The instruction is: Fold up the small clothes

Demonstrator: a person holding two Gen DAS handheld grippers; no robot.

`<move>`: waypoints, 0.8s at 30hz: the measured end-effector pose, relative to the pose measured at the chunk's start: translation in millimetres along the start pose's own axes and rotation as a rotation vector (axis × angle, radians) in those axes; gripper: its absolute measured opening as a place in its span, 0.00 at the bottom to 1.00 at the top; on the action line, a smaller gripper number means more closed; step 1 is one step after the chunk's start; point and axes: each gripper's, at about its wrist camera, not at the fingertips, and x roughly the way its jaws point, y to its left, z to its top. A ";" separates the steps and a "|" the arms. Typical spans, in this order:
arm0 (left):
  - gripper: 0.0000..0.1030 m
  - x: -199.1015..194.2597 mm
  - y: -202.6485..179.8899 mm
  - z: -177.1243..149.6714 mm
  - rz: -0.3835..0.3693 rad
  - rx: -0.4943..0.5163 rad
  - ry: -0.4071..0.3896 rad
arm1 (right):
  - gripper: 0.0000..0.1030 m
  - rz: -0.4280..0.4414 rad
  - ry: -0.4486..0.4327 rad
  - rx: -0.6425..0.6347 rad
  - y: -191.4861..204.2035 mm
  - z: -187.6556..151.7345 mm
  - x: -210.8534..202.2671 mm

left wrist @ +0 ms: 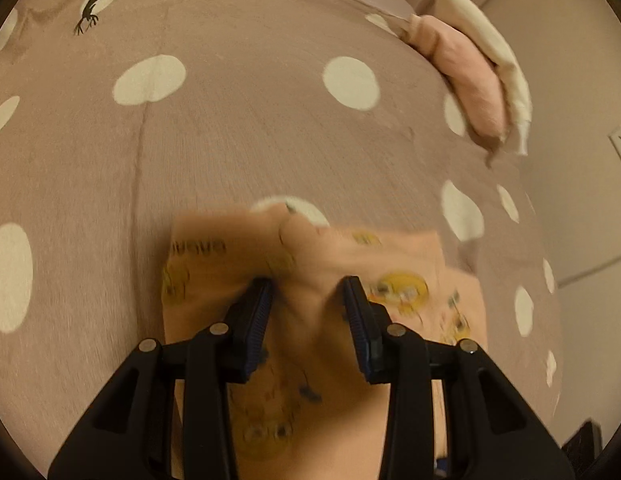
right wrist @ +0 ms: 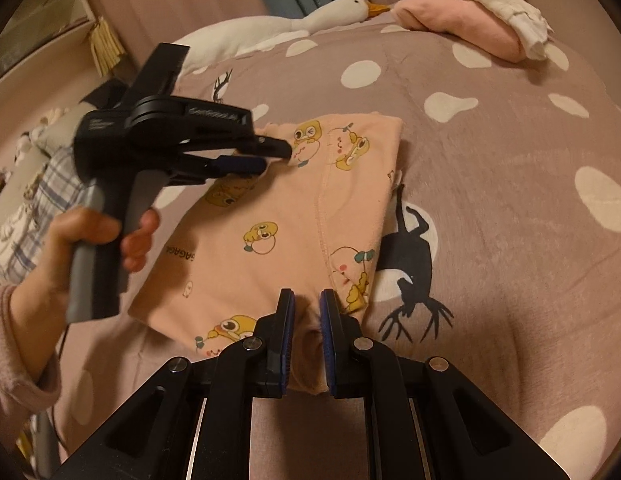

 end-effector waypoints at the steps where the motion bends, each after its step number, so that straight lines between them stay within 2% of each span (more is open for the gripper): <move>1: 0.36 0.7 1.4 1.7 0.003 -0.006 0.002 | 0.11 0.006 -0.004 0.008 -1.1 -0.1 0.3; 6: 0.37 -10.3 3.4 6.4 0.015 -0.019 -0.007 | 0.11 0.019 -0.011 0.029 -3.4 -2.6 -0.6; 8: 0.38 -21.8 2.2 -0.4 0.003 0.013 -0.021 | 0.11 0.019 -0.011 0.033 -3.5 -3.2 -0.9; 15: 0.38 -55.6 6.7 -62.8 -0.064 0.142 -0.033 | 0.11 0.012 -0.012 0.043 -4.0 -3.6 -0.8; 19: 0.38 -70.5 10.3 -101.1 -0.062 0.192 -0.043 | 0.11 -0.002 -0.006 0.043 -2.1 -3.2 -0.5; 24: 0.38 -78.8 3.4 -129.4 -0.017 0.246 -0.062 | 0.11 -0.025 0.002 0.043 0.3 -1.7 -0.1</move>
